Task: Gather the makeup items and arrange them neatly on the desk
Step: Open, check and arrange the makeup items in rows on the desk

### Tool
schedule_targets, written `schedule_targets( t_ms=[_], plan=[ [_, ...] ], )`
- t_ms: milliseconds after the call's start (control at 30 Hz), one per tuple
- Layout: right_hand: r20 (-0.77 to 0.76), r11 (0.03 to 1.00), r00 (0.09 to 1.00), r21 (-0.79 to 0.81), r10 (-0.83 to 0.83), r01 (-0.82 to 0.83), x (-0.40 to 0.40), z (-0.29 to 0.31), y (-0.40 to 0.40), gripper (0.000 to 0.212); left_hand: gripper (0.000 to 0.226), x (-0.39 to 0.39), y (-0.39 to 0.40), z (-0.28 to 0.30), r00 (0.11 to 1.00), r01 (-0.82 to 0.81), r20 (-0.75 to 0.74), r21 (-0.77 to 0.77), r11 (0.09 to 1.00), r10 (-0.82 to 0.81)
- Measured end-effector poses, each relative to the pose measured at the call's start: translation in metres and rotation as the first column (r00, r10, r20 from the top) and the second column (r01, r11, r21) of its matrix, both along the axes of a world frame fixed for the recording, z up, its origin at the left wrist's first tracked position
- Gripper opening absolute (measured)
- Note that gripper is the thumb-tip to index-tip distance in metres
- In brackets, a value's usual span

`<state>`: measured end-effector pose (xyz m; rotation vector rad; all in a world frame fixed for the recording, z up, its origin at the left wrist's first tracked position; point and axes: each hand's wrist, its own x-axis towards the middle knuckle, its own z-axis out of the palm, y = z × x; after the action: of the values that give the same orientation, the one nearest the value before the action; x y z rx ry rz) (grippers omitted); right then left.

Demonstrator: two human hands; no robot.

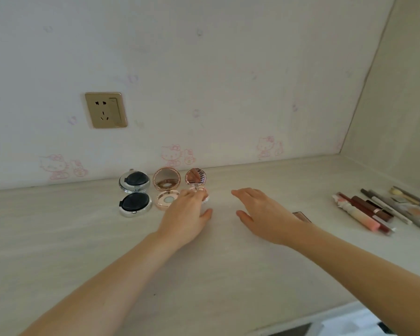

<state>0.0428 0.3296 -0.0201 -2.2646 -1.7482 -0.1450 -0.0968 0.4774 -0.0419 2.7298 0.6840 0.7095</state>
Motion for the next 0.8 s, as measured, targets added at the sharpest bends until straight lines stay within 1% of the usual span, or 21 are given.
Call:
schedule_targets(
  t_ms=[67, 133, 200, 300, 367, 500, 600, 700, 800],
  plan=[
    [0.03, 1.0, 1.0, 0.001, -0.008, 0.008, 0.005, 0.003, -0.02, 0.052, 0.042, 0.009, -0.014, -0.002, 0.998, 0.067, -0.002, -0.012, 0.998, -0.067],
    [0.024, 0.999, 0.999, -0.002, -0.042, 0.043, 0.012, 0.007, -0.039, 0.052, 0.044, 0.019, -0.028, -0.004, 0.991, 0.134, -0.018, -0.025, 0.991, -0.135],
    [0.001, 0.997, 0.997, -0.005, -0.083, 0.083, 0.023, 0.009, -0.056, 0.05, 0.046, 0.031, -0.042, -0.006, 0.981, 0.187, -0.052, -0.03, 0.982, -0.189],
    [-0.078, 0.991, 0.988, 0.001, -0.135, 0.136, 0.04, 0.01, -0.079, 0.044, 0.051, 0.048, -0.062, -0.01, 0.966, 0.241, -0.085, -0.033, 0.97, -0.243],
    [-0.1, 0.989, 0.984, -0.002, -0.148, 0.149, 0.048, 0.01, -0.092, 0.042, 0.054, 0.058, -0.075, -0.012, 0.958, 0.265, -0.091, -0.073, 0.962, -0.271],
    [-0.065, 0.989, 0.988, -0.067, -0.137, 0.133, 0.06, 0.003, -0.107, 0.045, 0.065, 0.077, -0.091, -0.016, 0.943, 0.294, -0.1, -0.188, 0.937, -0.316],
    [-0.027, 0.989, 0.994, -0.102, -0.109, 0.105, 0.065, -0.006, -0.111, 0.05, 0.071, 0.088, -0.097, -0.016, 0.945, 0.288, -0.085, -0.25, 0.924, -0.317],
    [-0.047, 0.989, 0.995, -0.125, -0.087, 0.081, 0.067, -0.013, -0.111, 0.055, 0.073, 0.094, -0.102, -0.017, 0.953, 0.269, -0.049, -0.307, 0.913, -0.298],
    [-0.071, 0.984, 0.994, -0.164, -0.082, 0.07, 0.07, -0.016, -0.109, 0.056, 0.075, 0.097, -0.104, -0.016, 0.953, 0.275, -0.003, -0.402, 0.873, -0.302]
  ],
)
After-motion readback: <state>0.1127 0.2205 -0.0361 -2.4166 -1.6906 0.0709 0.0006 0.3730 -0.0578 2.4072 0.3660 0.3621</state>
